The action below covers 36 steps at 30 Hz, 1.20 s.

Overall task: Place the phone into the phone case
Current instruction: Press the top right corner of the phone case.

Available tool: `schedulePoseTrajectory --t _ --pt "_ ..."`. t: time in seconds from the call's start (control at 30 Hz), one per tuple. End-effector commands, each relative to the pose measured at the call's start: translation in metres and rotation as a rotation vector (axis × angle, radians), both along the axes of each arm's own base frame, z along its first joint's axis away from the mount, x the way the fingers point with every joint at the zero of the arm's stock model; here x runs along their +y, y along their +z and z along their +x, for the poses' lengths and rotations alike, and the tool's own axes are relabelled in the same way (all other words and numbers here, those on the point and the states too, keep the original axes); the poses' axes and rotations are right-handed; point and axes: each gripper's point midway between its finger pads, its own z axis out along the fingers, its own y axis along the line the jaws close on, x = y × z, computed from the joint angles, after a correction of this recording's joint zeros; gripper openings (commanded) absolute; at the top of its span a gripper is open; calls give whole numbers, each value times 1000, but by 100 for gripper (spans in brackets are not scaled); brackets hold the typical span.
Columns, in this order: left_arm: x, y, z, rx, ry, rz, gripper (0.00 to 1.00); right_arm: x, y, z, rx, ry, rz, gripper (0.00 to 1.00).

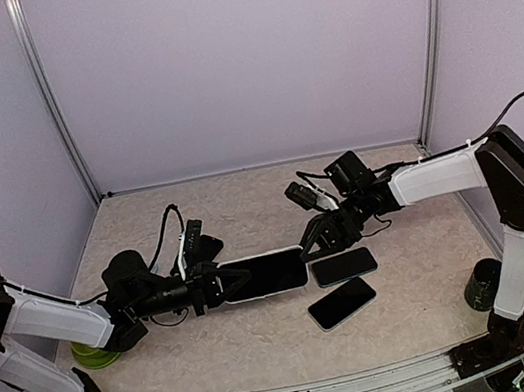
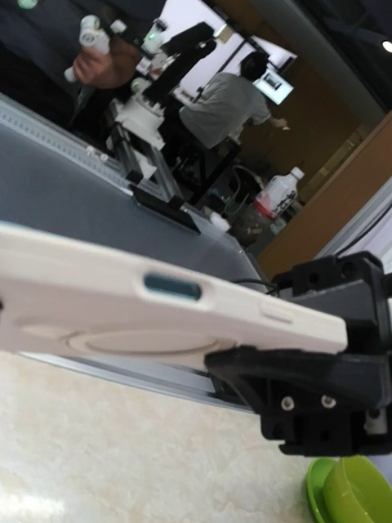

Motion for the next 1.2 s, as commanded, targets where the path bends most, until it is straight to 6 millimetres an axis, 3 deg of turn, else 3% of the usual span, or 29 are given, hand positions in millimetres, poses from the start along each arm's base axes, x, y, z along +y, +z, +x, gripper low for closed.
schedulePoseTrajectory --t 0.0,0.13,0.27,0.43,0.7,0.9,1.0,1.17 --pt "2 28 14 -73 59 -95 0 12 4 -15 2 65 21 11" --pt "1 24 19 -53 75 -87 0 11 7 -15 -8 64 28 3" --pt "2 18 26 -32 104 -69 7 15 5 -9 -12 23 -15 0" --pt "4 12 36 -15 152 -40 27 23 -1 7 -40 -73 -83 0" --pt "6 7 37 -5 155 -29 31 23 6 37 -23 -211 -107 0" --pt "5 1 38 12 151 -10 54 20 18 49 -21 -276 -94 0" --pt "5 -2 39 23 154 -1 60 16 21 56 -21 -307 -90 0" --pt "4 -7 39 37 143 4 59 8 29 65 -9 -350 -68 0"
